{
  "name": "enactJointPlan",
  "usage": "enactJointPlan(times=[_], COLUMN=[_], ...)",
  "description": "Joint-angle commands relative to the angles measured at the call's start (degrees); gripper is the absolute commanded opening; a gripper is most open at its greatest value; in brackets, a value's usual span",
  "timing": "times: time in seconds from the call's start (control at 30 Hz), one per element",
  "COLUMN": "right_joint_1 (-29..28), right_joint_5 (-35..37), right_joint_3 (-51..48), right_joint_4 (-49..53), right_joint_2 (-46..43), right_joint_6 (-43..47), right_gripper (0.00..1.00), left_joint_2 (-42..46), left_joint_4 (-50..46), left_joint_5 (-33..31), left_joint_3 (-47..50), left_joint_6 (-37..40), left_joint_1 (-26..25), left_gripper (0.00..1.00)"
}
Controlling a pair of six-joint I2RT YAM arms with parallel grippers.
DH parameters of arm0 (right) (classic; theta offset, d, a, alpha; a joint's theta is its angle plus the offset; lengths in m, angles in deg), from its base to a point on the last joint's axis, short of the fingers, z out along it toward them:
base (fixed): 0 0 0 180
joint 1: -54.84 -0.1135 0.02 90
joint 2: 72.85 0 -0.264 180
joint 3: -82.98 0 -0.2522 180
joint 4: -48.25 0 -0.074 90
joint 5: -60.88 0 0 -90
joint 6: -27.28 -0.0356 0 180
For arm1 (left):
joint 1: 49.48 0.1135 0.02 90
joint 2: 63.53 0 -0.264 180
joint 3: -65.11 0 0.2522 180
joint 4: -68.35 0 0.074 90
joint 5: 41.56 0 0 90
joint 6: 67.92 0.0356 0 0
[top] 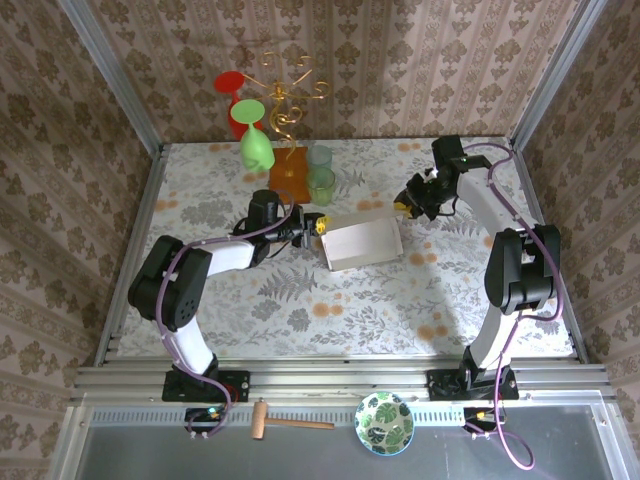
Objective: Fold the paper box
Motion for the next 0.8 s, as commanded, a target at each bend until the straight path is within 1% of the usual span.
enactJointPlan(times=[0.0,0.2,0.3,0.5,0.63,0.7,0.77], right_joint_1=[-1.95,-2.04,-2.16,-2.56,-2.87,-3.12,-3.35], right_joint_5=[-9.07,-8.85,-8.61,-5.58,-4.63,-4.48,-3.5], right_joint_3=[1.54,-0.9,-2.71,-5.55,-9.21,-10.39,-10.91], right_joint_4=[4.85,2.54,0.05,-1.67,-5.07,-6.1,-6.08], right_joint_2=[-3.13,-3.26,-3.68,-3.54,-3.96,-4.01,-4.06], right_joint_6=[0.05,-0.02,0.19,5.4,6.17,6.52,7.27], right_gripper=[0.16,0.1,0.1,0.05,0.04,0.04,0.04], left_joint_2=[0.25,-0.26,-1.17,-3.34,-4.4,-5.08,-5.33], left_joint_4=[1.82,1.68,1.8,0.4,-1.63,-1.87,-1.99], left_joint_5=[-0.06,0.18,0.66,3.06,4.11,4.57,4.82], left_joint_3=[-2.09,-2.1,-2.0,-2.24,-2.44,-2.56,-2.58], left_joint_6=[-0.33,0.27,1.27,5.84,8.98,9.71,10.1], left_joint_1=[-0.82,-0.91,-0.74,0.31,0.93,1.11,1.14], left_gripper=[0.0,0.0,0.0,0.0,0.0,0.02,0.06])
